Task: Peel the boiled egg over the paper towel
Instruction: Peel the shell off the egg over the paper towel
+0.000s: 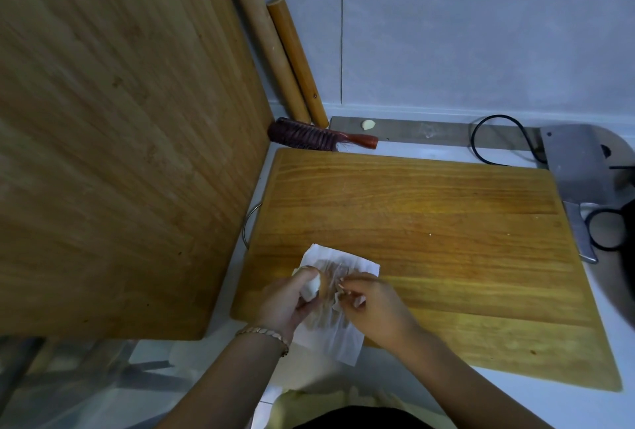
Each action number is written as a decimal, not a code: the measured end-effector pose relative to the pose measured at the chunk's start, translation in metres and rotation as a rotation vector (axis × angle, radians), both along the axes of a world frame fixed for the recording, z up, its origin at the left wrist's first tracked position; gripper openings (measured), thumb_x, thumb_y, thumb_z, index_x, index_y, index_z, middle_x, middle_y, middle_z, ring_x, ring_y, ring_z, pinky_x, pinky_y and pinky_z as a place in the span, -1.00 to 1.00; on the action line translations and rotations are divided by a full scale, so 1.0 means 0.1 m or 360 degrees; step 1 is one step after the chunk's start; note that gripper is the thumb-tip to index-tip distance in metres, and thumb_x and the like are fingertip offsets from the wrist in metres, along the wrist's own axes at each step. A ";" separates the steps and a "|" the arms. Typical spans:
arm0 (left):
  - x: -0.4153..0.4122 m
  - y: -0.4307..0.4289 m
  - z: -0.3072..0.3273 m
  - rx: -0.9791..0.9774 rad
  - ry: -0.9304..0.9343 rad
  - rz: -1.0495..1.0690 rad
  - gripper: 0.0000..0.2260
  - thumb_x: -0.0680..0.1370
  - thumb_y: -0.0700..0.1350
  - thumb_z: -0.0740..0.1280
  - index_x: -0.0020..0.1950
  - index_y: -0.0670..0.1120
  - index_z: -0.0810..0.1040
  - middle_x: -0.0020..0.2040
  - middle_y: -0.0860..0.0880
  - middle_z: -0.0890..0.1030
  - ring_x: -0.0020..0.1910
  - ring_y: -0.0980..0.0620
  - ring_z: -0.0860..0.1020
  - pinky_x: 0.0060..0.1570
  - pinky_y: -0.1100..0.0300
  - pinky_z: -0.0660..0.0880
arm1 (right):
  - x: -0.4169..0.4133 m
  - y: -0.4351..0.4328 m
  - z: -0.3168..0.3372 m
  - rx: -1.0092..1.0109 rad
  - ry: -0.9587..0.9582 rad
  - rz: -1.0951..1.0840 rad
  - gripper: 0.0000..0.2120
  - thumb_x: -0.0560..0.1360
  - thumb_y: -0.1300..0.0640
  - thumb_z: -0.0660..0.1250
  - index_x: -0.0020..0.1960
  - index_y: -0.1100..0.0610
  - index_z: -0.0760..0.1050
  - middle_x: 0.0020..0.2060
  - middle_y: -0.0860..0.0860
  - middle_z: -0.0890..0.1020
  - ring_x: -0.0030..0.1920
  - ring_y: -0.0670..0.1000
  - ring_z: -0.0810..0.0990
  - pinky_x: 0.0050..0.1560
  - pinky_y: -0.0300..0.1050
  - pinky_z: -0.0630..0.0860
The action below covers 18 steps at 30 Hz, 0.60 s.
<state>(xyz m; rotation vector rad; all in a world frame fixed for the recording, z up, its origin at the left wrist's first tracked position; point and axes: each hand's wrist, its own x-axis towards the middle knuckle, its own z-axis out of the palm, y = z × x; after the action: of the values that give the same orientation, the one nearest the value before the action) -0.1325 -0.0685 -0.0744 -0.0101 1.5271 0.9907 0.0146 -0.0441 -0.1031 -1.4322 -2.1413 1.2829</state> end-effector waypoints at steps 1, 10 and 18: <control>0.00 0.01 -0.01 -0.0018 0.0009 0.0023 -0.82 0.41 -0.21 0.41 -0.03 -0.24 0.56 -0.07 -0.17 0.56 -0.09 -0.06 0.56 -0.28 0.19 0.57 | 0.00 -0.01 0.01 0.0004 -0.0005 -0.0024 -0.88 0.46 0.19 0.28 -0.08 0.13 0.59 -0.12 -0.04 0.61 -0.11 0.00 0.58 -0.12 -0.22 0.48; 0.11 0.04 -0.04 -0.0038 0.0033 0.0089 -0.88 0.40 -0.19 0.41 -0.13 -0.22 0.57 -0.09 -0.17 0.59 -0.15 -0.03 0.57 -0.33 0.21 0.52 | -0.15 -0.05 0.12 -0.0058 0.0290 -0.0274 -0.90 0.35 0.09 0.44 -0.24 -0.05 0.53 -0.32 -0.09 0.64 -0.27 -0.14 0.61 -0.21 -0.32 0.52; 0.11 0.01 -0.10 0.0041 0.0106 0.0053 -0.86 0.40 -0.17 0.40 -0.12 -0.22 0.60 -0.07 -0.18 0.63 -0.07 -0.06 0.60 -0.15 0.14 0.57 | -0.12 -0.04 0.13 0.0093 0.0296 -0.0143 -0.86 0.44 0.29 0.33 -0.04 0.15 0.61 -0.29 -0.05 0.63 -0.33 -0.21 0.51 -0.27 -0.52 0.36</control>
<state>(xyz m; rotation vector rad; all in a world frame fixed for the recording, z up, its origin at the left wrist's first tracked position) -0.1214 -0.0677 -0.0839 0.0159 1.5792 1.0461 0.0027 -0.0485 -0.0901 -1.3147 -1.9553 1.2569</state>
